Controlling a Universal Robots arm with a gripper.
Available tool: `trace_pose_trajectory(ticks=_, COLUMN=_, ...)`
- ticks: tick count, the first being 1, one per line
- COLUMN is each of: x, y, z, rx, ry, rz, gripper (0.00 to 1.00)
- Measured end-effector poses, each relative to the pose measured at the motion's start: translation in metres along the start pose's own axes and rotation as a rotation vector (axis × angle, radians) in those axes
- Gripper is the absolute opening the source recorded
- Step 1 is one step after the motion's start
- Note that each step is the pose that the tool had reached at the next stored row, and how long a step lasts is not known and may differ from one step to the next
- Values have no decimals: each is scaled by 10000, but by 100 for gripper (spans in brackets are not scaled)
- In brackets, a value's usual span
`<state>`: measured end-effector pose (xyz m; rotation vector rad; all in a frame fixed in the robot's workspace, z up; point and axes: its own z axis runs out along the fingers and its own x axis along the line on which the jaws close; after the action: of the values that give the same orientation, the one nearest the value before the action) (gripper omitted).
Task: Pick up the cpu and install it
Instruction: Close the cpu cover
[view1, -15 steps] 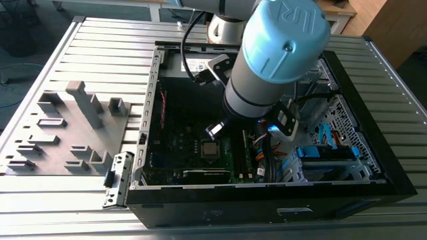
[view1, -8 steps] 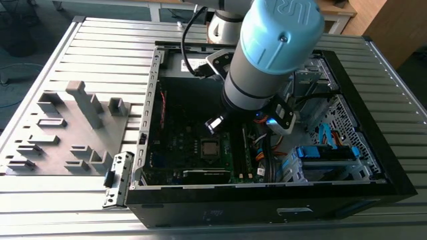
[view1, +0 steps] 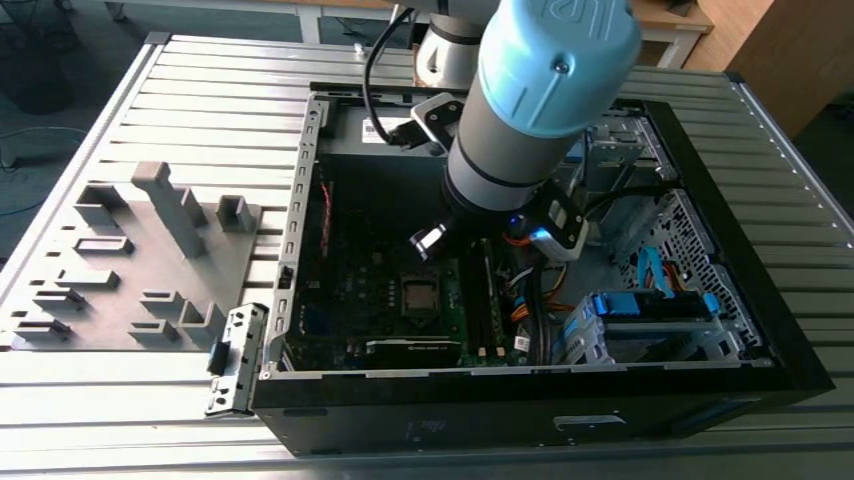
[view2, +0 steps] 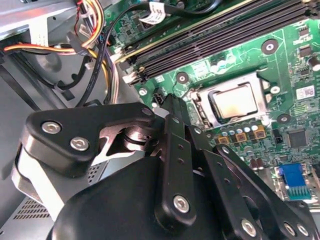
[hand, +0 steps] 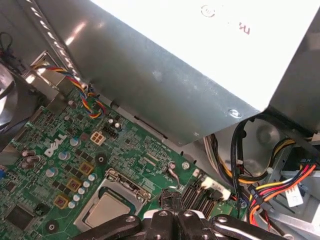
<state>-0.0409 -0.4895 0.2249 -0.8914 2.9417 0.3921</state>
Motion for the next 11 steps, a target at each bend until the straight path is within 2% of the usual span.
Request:
trace_pose_trajectory(ticks=8, x=-6, y=9, z=5, rx=0, ry=0, rz=0, gripper=11)
trace_pose_trajectory(ticks=11, x=16, y=20, z=5, rx=5, ry=-7, rz=-1, gripper=11)
